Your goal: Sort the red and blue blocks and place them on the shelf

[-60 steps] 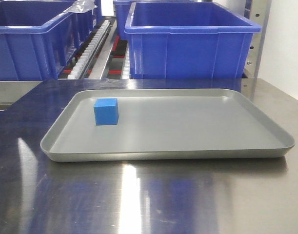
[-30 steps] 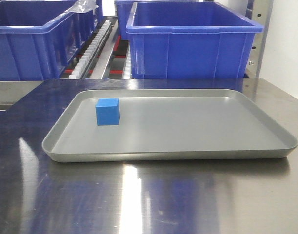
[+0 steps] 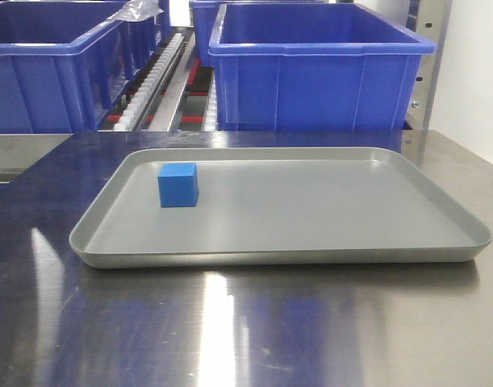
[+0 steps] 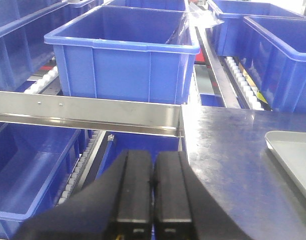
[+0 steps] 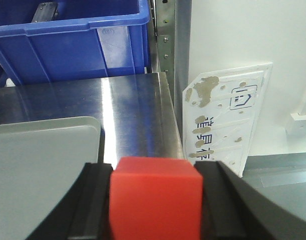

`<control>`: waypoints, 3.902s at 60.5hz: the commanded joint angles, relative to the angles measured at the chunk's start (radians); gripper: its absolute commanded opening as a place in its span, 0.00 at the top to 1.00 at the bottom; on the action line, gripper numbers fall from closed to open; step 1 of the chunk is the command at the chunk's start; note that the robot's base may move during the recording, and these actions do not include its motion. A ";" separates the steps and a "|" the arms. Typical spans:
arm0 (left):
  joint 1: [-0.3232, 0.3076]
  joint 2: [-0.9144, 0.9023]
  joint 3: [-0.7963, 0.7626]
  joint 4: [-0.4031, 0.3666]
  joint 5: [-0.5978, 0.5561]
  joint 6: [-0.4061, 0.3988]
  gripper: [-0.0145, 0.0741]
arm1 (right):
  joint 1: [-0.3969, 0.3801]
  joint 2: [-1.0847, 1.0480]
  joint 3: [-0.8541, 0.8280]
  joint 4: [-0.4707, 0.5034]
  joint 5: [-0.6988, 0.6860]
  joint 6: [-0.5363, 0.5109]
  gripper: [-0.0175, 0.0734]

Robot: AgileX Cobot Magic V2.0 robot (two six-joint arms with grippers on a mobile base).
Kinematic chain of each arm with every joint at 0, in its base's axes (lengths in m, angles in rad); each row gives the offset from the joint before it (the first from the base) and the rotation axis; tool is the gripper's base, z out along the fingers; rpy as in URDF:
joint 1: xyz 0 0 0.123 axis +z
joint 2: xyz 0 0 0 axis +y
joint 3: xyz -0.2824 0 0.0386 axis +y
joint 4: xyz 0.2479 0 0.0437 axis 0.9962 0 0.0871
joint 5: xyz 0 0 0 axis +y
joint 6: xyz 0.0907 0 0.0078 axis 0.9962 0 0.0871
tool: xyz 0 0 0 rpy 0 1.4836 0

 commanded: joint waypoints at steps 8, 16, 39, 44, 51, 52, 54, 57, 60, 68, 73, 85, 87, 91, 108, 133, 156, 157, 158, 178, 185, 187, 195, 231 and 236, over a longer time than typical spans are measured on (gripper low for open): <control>-0.064 0.015 -0.014 0.058 -0.072 0.001 0.67 | -0.006 -0.001 -0.029 -0.015 -0.093 -0.005 0.74; -0.196 0.198 -0.217 0.058 0.074 0.001 0.67 | -0.006 -0.001 -0.029 -0.015 -0.093 -0.005 0.74; -0.418 0.823 -0.779 0.158 0.426 0.001 0.67 | -0.006 -0.001 -0.029 -0.015 -0.093 -0.005 0.74; -0.418 0.884 -0.817 0.158 0.426 0.001 0.67 | -0.006 -0.001 -0.029 -0.015 -0.093 -0.005 0.74; -0.418 0.928 -0.842 0.152 0.420 0.001 0.67 | -0.006 -0.001 -0.029 -0.015 -0.093 -0.005 0.74; -0.418 0.933 -0.842 0.152 0.420 0.001 0.67 | -0.006 -0.001 -0.029 -0.015 -0.093 -0.005 0.74; -0.418 0.938 -0.842 0.152 0.418 0.001 0.67 | -0.006 -0.001 -0.029 -0.015 -0.093 -0.005 0.74; -0.418 0.945 -0.842 0.152 0.404 0.001 0.67 | -0.006 -0.001 -0.029 -0.015 -0.093 -0.005 0.74; -0.418 0.951 -0.842 0.146 0.402 0.001 0.67 | -0.006 -0.001 -0.029 -0.015 -0.093 -0.005 0.74; -0.418 0.965 -0.842 0.180 0.376 0.001 0.67 | -0.006 -0.001 -0.029 -0.015 -0.093 -0.005 0.74; -0.416 0.968 -0.849 0.087 0.391 -0.093 0.67 | -0.006 -0.001 -0.029 -0.015 -0.093 -0.005 0.74; -0.416 0.971 -0.849 0.156 0.379 -0.088 0.67 | -0.006 -0.001 -0.029 -0.015 -0.093 -0.005 0.74; -0.416 0.971 -0.849 0.156 0.379 -0.088 0.67 | -0.006 -0.001 -0.029 -0.015 -0.093 -0.005 0.74; -0.416 0.975 -0.849 0.152 0.379 -0.101 0.67 | -0.006 -0.001 -0.029 -0.015 -0.093 -0.005 0.74; -0.416 1.045 -0.849 0.141 0.421 -0.240 0.68 | -0.006 -0.001 -0.029 -0.015 -0.093 -0.005 0.74; -0.208 1.070 -0.849 0.010 0.333 -0.263 0.68 | -0.006 -0.001 -0.029 -0.015 -0.093 -0.005 0.74; -0.277 1.090 -0.851 0.008 0.291 -0.189 0.68 | -0.006 -0.001 -0.029 -0.015 -0.093 -0.005 0.74; -0.287 1.093 -0.851 0.008 0.291 -0.189 0.68 | -0.006 -0.001 -0.029 -0.015 -0.093 -0.005 0.74; -0.298 1.097 -0.853 0.008 0.291 -0.189 0.67 | -0.006 -0.001 -0.029 -0.015 -0.093 -0.005 0.74; -0.424 1.302 -1.004 -0.034 0.348 -0.164 0.39 | -0.006 -0.001 -0.029 -0.015 -0.093 -0.005 0.74; -0.444 1.400 -1.112 -0.042 0.439 -0.154 0.39 | -0.006 -0.001 -0.029 -0.015 -0.093 -0.005 0.74; -0.455 1.429 -1.145 -0.045 0.462 -0.137 0.39 | -0.006 -0.001 -0.029 -0.015 -0.093 -0.005 0.74; -0.507 1.535 -1.273 -0.053 0.517 -0.135 0.39 | -0.006 -0.001 -0.029 -0.015 -0.093 -0.005 0.74; -0.651 1.799 -1.469 -0.068 0.539 -0.129 0.34 | -0.006 -0.001 -0.029 -0.015 -0.093 -0.005 0.74; -0.653 1.808 -1.469 -0.068 0.541 -0.129 0.33 | -0.006 -0.001 -0.029 -0.015 -0.093 -0.005 0.74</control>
